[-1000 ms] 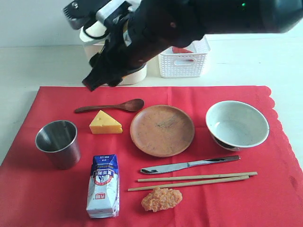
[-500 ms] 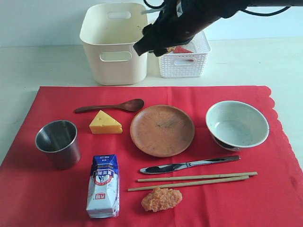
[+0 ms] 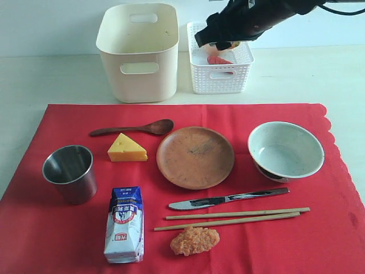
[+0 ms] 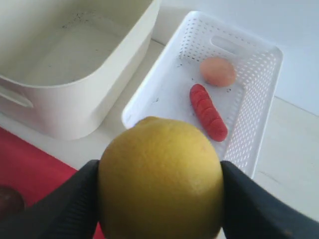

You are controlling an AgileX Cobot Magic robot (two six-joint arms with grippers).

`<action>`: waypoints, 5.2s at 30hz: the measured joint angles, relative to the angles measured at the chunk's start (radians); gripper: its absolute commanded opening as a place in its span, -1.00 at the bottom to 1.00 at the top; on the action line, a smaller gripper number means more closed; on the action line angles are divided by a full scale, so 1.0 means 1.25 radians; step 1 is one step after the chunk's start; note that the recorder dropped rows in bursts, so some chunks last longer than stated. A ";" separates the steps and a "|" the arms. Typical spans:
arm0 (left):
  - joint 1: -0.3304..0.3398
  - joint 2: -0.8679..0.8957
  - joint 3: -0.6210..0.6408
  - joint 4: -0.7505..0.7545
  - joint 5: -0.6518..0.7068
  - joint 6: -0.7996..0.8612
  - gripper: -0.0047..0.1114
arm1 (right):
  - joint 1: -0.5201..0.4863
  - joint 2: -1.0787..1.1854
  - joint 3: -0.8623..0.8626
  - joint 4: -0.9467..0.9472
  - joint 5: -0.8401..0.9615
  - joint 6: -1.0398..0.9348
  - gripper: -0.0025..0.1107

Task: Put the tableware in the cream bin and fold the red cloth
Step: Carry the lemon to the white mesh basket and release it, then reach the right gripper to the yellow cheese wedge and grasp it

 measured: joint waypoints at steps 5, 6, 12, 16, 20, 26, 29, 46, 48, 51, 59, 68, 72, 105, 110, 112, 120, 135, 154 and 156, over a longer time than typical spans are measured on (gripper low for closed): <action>0.000 0.000 0.000 0.000 0.000 0.000 -0.88 | -0.033 0.040 0.000 0.001 -0.039 0.000 -0.96; 0.000 0.000 0.000 0.000 0.000 0.000 -0.88 | -0.038 0.049 0.000 0.003 -0.051 0.000 -0.96; 0.000 0.000 0.000 0.000 0.000 0.000 -0.88 | -0.061 0.106 -0.030 0.021 -0.077 0.000 -0.96; 0.000 0.000 0.000 0.000 0.000 0.000 -0.88 | -0.061 0.138 -0.074 0.022 -0.082 0.001 -0.96; 0.000 0.000 0.000 0.000 0.000 0.000 -0.88 | -0.061 0.178 -0.126 0.022 -0.082 0.001 -0.96; 0.000 0.000 0.000 0.000 0.000 0.000 -0.88 | -0.061 0.237 -0.206 0.022 -0.083 0.001 -0.96; 0.000 0.000 0.000 0.000 0.000 0.000 -0.88 | -0.061 0.273 -0.238 0.022 -0.085 0.001 -0.96; 0.000 0.000 0.000 0.000 0.000 0.000 -0.88 | -0.088 0.370 -0.289 0.027 -0.126 0.011 -0.29; 0.000 0.000 0.000 0.000 0.000 0.000 -0.88 | -0.088 0.370 -0.289 0.028 -0.126 0.011 -0.07; 0.000 0.000 0.000 0.000 0.000 0.000 -0.88 | -0.088 0.370 -0.289 0.034 -0.126 0.014 0.20; 0.000 0.000 0.000 0.000 0.000 0.000 -0.88 | -0.088 0.355 -0.291 0.039 -0.132 0.101 0.31; 0.000 0.000 0.000 0.000 0.000 0.000 -0.88 | -0.088 0.261 -0.291 0.039 0.003 0.100 0.27; 0.000 0.000 0.000 0.000 0.000 0.000 -0.88 | -0.088 0.222 -0.291 0.039 0.074 0.073 0.05; 0.000 0.000 0.000 0.000 0.000 0.000 -0.88 | 0.094 0.106 -0.144 0.295 0.229 -0.160 -0.96; 0.000 0.000 0.000 0.000 0.000 0.000 -0.88 | 0.144 0.106 -0.115 0.297 0.204 -0.162 -0.96; 0.000 0.000 0.000 0.000 0.000 0.000 -0.88 | 0.163 0.108 -0.115 0.297 0.198 -0.162 -0.96; 0.000 0.000 0.000 0.000 0.000 0.000 -0.88 | 0.221 0.154 -0.115 0.300 0.175 -0.162 -0.86; 0.000 0.000 0.000 0.000 0.000 0.000 -0.88 | 0.290 0.236 -0.115 0.311 0.123 -0.133 0.19; 0.000 0.000 0.000 0.000 0.000 0.000 -0.88 | 0.290 0.320 -0.115 0.334 0.070 -0.187 0.13; 0.000 0.000 0.000 0.000 0.000 0.000 -0.88 | 0.290 0.321 -0.115 0.334 0.060 -0.191 0.11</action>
